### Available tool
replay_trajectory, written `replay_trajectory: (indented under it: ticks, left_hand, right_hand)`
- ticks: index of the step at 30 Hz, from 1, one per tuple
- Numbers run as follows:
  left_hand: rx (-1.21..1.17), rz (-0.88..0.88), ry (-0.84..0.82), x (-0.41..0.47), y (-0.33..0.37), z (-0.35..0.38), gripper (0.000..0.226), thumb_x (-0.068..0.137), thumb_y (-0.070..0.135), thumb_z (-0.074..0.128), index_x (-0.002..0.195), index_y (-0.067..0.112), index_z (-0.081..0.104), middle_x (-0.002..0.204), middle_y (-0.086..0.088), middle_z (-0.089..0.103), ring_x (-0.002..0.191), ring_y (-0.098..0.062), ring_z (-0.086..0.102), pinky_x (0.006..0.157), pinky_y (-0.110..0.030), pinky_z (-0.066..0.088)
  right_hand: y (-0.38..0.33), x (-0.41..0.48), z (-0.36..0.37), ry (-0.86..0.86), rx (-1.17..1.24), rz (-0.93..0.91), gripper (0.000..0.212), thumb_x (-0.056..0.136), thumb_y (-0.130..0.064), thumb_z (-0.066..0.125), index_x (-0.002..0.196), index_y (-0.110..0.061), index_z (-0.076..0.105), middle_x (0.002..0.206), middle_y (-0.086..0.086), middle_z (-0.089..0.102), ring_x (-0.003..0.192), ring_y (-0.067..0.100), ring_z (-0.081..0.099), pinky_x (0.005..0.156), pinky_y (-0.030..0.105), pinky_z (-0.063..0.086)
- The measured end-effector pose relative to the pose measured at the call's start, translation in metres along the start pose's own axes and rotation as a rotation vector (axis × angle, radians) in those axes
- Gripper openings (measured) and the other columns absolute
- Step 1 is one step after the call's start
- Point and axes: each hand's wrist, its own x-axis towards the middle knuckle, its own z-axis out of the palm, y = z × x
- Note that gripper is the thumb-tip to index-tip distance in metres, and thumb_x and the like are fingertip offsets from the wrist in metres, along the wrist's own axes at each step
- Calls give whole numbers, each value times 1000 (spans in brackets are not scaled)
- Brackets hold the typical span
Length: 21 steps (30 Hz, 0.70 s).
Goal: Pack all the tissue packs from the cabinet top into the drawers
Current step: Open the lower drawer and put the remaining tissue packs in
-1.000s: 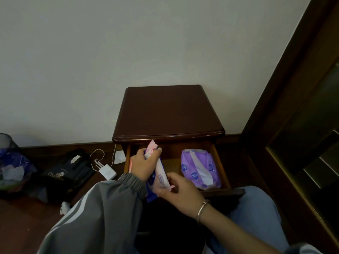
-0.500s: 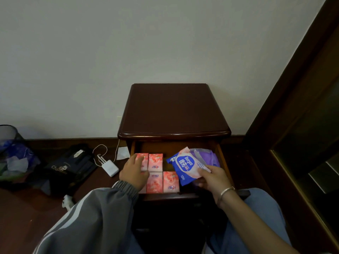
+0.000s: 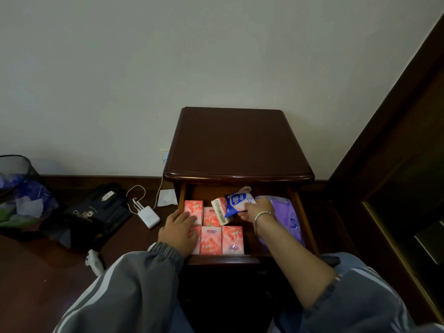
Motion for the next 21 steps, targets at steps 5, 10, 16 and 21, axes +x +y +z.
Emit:
replay_trajectory:
  ticks: [5, 10, 16, 21]
  left_hand:
    - [50, 10, 39, -3, 5, -1, 48, 93, 45, 41, 138, 31, 39, 151, 9, 30, 143, -17, 15, 111, -45, 23]
    - [97, 60, 213, 8, 31, -9, 46, 92, 48, 43, 133, 27, 45, 139, 4, 45, 131, -18, 35, 106, -40, 27]
    - [-51, -53, 169, 44, 74, -16, 40, 91, 51, 49, 113, 18, 50, 113, -2, 61, 111, -23, 50, 94, -37, 34]
    - [-127, -142, 190, 54, 85, -7, 28, 90, 34, 54, 108, 13, 50, 111, -9, 63, 108, -29, 53, 89, -38, 36]
  right_hand:
    - [5, 1, -9, 5, -304, -97, 22, 89, -8, 54, 104, 8, 60, 67, 15, 65, 40, 9, 57, 42, 19, 48]
    - [10, 5, -16, -23, -287, -111, 20, 90, 3, 49, 105, 12, 58, 93, 30, 68, 34, 6, 57, 37, 14, 47]
    - [12, 4, -16, -44, -272, -104, 21, 92, 0, 49, 109, 8, 57, 88, 25, 66, 42, 8, 59, 40, 15, 47]
    - [13, 1, -17, -16, -291, -125, 19, 89, 0, 48, 104, 1, 59, 79, 20, 67, 51, 12, 58, 45, 19, 48]
